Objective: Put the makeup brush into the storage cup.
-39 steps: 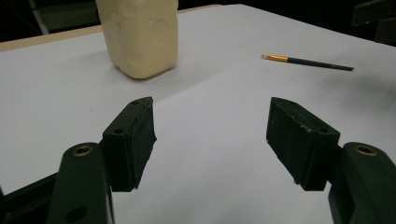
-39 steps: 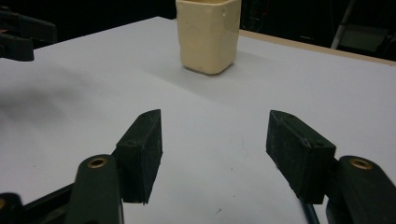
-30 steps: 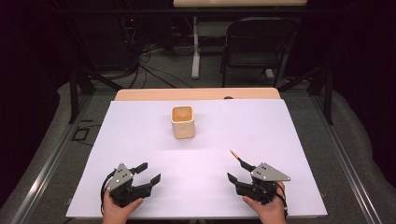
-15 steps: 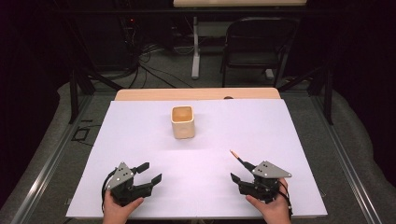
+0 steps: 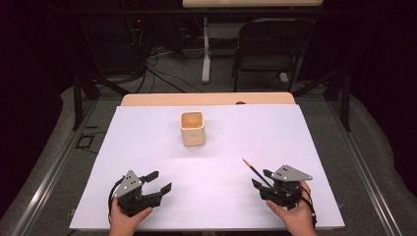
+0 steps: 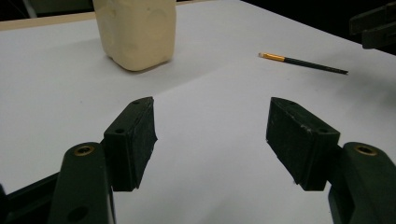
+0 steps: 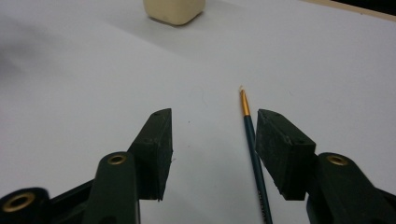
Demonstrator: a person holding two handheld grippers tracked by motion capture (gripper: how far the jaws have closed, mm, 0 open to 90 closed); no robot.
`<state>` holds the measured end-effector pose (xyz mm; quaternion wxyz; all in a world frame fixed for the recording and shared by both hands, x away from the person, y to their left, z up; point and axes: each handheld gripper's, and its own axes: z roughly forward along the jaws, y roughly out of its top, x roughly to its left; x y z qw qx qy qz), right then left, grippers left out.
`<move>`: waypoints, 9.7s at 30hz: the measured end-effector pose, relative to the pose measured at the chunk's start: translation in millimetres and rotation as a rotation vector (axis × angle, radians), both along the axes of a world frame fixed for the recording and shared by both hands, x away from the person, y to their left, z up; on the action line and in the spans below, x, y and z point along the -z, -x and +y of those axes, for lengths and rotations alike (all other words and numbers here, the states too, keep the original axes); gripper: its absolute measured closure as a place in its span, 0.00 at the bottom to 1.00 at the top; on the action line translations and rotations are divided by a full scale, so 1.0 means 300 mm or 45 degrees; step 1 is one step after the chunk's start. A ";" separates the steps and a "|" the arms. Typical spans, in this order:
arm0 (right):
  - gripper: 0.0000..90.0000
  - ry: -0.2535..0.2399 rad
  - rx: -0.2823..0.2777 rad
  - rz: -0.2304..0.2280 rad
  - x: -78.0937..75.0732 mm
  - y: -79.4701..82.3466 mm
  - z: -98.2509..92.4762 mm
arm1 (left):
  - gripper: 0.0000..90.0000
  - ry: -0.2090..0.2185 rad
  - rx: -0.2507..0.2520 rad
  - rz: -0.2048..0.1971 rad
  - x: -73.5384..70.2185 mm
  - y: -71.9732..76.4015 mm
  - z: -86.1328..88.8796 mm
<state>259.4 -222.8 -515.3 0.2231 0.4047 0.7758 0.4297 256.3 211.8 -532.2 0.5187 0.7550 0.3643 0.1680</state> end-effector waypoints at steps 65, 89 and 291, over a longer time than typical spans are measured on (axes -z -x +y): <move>0.62 0.337 -0.053 0.437 -0.087 -0.197 -0.030 | 0.37 0.006 -0.035 0.045 0.007 -0.010 0.026; 0.64 0.458 -0.073 0.583 -0.098 -0.253 -0.018 | 0.37 0.014 -0.042 0.053 0.010 -0.011 0.029; 0.94 -0.074 -0.368 0.025 -0.222 -0.174 0.226 | 0.39 0.061 -0.171 0.034 -0.024 -0.067 0.056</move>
